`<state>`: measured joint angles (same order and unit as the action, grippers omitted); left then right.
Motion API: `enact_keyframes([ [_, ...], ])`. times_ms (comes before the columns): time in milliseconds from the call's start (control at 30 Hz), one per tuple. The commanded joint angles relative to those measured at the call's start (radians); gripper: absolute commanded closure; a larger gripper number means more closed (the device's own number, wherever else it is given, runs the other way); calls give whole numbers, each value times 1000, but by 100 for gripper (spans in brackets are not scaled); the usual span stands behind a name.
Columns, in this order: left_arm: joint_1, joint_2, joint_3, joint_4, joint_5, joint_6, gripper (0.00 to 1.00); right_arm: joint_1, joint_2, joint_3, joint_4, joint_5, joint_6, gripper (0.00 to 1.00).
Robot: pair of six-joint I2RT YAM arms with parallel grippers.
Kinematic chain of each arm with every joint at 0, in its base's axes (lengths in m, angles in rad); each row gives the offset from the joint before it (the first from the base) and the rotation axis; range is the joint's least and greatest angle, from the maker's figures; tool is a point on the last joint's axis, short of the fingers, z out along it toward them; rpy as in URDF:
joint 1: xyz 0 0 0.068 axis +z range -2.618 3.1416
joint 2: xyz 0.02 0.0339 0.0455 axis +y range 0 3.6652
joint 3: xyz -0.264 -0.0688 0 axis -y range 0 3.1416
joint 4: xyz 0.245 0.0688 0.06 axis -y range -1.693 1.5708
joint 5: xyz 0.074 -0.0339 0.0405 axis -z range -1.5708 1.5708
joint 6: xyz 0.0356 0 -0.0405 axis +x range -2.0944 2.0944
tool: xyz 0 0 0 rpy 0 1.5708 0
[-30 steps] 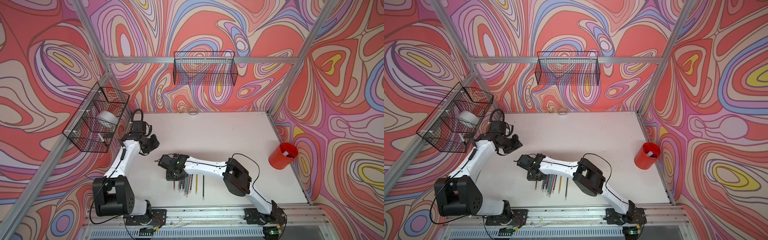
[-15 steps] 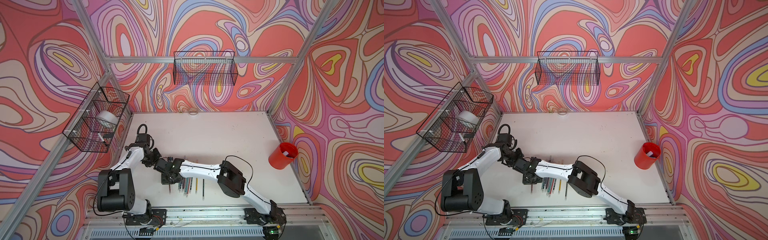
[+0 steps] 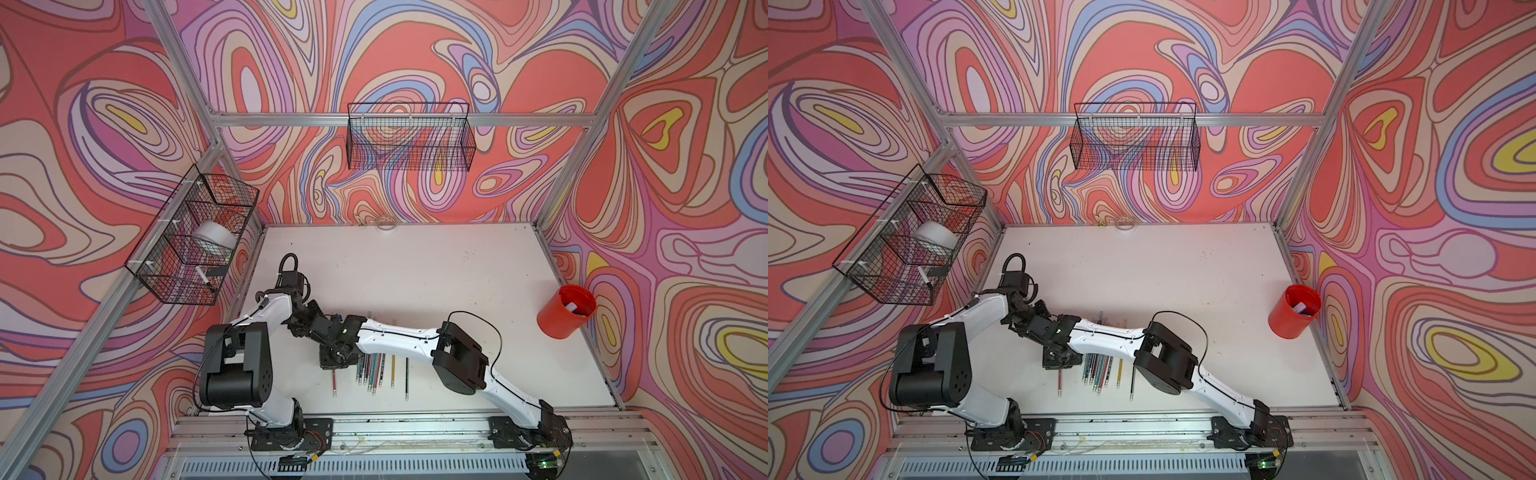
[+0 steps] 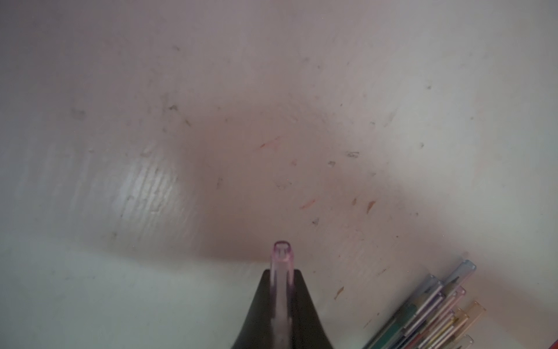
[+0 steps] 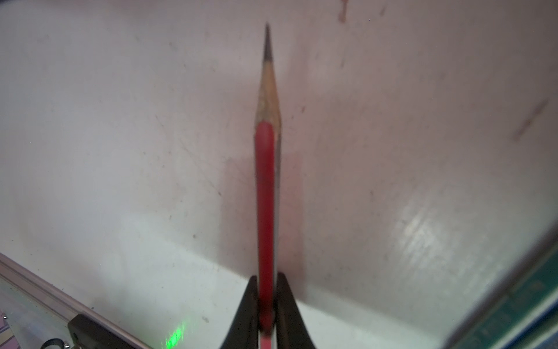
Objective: Remove the protective cover of the pencils
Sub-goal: Place the pencil at the center of the board.
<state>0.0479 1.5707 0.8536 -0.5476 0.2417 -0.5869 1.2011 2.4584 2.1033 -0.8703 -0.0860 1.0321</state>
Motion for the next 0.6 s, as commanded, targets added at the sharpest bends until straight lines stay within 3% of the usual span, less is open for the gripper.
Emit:
enact_keyframes([
  [0, -11, 30, -11, 8, -26, 4, 100, 3, 51, -64, -97, 1, -8, 86],
  [200, -41, 101, 30, 5, -34, 10, 100, -10, 88, -7, -100, -14, 3, 88],
  [567, -66, 127, 55, -30, -83, 18, 97, -11, 69, 39, -128, 5, -28, 79],
])
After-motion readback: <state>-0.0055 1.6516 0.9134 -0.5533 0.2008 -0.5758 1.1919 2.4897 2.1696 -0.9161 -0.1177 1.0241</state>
